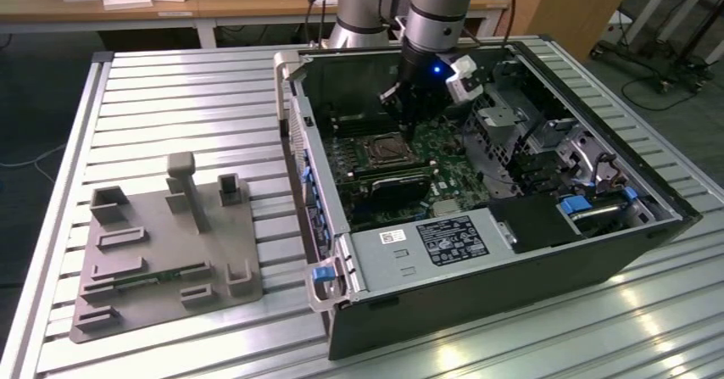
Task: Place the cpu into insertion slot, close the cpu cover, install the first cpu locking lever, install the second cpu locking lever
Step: 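Install the second cpu locking lever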
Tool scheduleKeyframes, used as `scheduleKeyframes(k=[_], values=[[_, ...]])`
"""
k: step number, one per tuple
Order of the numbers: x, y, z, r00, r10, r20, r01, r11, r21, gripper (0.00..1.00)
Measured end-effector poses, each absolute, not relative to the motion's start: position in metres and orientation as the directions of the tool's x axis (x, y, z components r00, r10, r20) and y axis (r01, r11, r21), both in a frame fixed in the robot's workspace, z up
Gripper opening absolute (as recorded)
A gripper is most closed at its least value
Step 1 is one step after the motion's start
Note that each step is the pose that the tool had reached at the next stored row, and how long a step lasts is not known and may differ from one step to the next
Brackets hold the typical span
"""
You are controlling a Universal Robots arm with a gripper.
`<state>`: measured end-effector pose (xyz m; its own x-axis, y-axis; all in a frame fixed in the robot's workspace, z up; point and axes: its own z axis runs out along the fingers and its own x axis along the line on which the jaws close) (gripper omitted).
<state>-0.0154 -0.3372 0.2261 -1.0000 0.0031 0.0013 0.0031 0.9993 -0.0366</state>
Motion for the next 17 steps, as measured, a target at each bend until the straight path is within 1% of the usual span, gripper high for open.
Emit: scheduleKeyframes(k=[9,17], values=[[-0.015,-0.344,0.232,-1.0,0.003,0.001,0.003,0.999,-0.037,0.1],[-0.015,-0.358,0.233,-1.0,0.003,0.001,0.003,0.999,-0.037,0.1]])
